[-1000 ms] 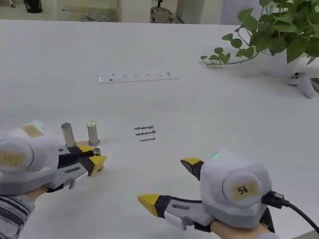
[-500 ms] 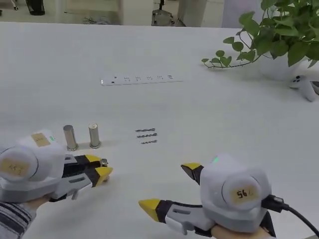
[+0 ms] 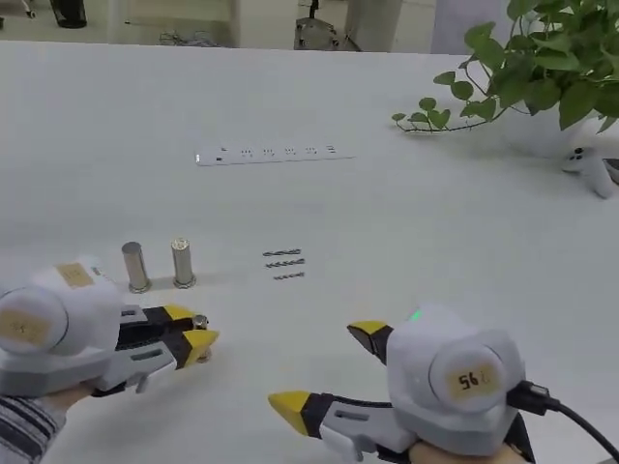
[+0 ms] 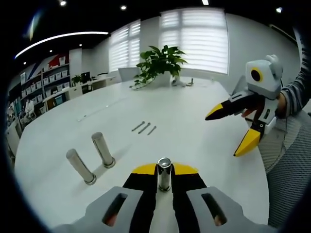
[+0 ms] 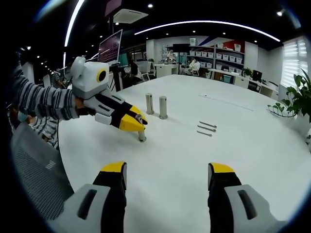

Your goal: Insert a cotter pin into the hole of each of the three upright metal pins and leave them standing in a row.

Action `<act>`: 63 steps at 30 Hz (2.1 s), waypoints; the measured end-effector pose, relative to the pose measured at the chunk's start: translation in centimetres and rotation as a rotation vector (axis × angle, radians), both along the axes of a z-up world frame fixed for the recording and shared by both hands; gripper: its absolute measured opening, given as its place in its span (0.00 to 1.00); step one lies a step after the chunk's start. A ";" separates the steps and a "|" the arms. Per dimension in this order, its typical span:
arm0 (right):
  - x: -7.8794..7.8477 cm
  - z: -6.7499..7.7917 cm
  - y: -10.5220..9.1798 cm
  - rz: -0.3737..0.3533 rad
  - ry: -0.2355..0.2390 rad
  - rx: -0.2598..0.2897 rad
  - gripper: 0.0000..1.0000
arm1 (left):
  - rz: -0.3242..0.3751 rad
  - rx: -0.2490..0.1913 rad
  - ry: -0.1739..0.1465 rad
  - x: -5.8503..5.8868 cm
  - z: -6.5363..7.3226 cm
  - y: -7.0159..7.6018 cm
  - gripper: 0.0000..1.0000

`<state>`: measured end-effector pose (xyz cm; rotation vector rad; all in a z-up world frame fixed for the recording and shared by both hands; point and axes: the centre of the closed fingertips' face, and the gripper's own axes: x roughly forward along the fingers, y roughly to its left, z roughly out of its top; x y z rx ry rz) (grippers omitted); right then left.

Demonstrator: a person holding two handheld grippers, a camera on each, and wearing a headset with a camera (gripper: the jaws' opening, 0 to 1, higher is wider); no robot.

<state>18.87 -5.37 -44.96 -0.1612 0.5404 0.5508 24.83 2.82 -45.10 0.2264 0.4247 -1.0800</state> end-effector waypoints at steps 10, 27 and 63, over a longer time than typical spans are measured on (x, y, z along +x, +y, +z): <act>0.3 0.5 -0.4 -0.006 -0.002 0.031 0.60 | 0.056 0.005 0.020 0.0 0.5 0.5 0.28; 4.6 1.9 -2.7 0.148 0.093 -0.070 0.38 | 0.246 -0.004 0.041 -0.8 2.5 3.5 0.40; 13.9 -3.6 -2.1 0.518 0.306 -0.439 0.15 | 0.387 0.000 0.057 -2.2 2.5 6.5 0.72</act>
